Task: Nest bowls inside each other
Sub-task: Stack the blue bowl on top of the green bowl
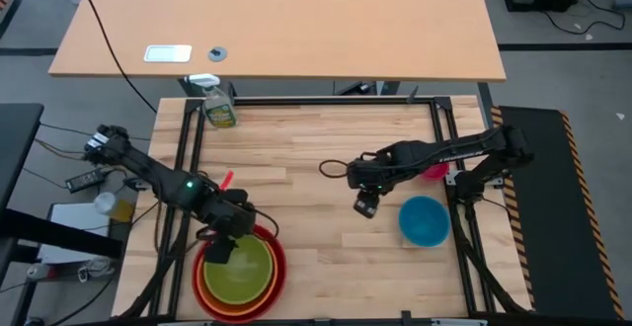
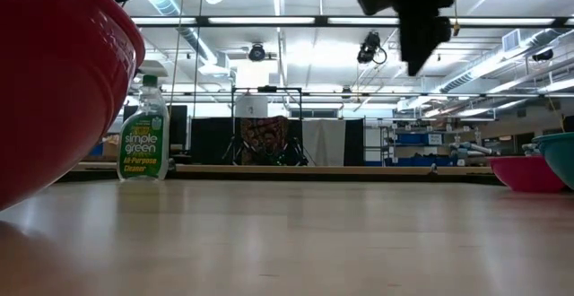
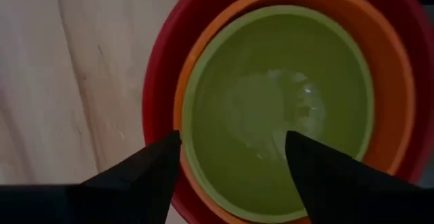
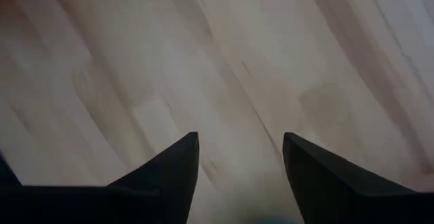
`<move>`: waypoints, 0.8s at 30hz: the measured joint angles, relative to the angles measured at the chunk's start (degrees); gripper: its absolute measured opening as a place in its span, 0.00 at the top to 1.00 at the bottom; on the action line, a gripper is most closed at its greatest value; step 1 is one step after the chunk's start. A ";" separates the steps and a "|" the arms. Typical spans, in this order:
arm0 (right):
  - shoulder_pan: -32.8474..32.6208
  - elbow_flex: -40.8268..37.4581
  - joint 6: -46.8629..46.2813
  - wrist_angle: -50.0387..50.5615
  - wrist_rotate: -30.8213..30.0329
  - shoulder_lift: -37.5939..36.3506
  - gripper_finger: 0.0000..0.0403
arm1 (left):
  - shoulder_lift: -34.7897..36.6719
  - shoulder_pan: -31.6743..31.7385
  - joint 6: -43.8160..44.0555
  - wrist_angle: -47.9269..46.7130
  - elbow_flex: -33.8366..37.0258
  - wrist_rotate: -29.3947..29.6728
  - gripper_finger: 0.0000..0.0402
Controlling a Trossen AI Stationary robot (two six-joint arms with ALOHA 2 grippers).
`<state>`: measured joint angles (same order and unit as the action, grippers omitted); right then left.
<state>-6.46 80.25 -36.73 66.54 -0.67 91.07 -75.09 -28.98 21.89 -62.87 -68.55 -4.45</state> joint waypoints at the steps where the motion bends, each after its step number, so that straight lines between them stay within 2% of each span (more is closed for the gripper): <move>1: 0.00 0.00 1.80 1.25 0.48 -0.27 0.46 | 0.25 -0.24 -0.04 -0.07 -0.02 0.30 0.33; 8: -0.32 0.00 5.60 8.97 -2.30 -1.79 0.46 | 0.20 -0.72 -2.04 -1.66 0.62 11.60 0.38; 14: -2.49 -0.94 16.28 14.01 -4.22 -2.34 0.46 | 3.85 0.58 -1.32 2.03 3.26 11.72 0.44; 19: -2.81 -5.54 22.42 17.32 1.31 -2.32 0.46 | 10.06 3.91 1.37 7.86 6.37 11.99 0.51; 24: -2.91 -12.46 26.97 16.72 2.58 -2.29 0.48 | 13.76 8.30 6.94 9.42 7.13 12.58 0.52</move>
<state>-9.37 67.79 -9.76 83.26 1.91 88.77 -61.33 -20.68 28.83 -53.45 -61.43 8.13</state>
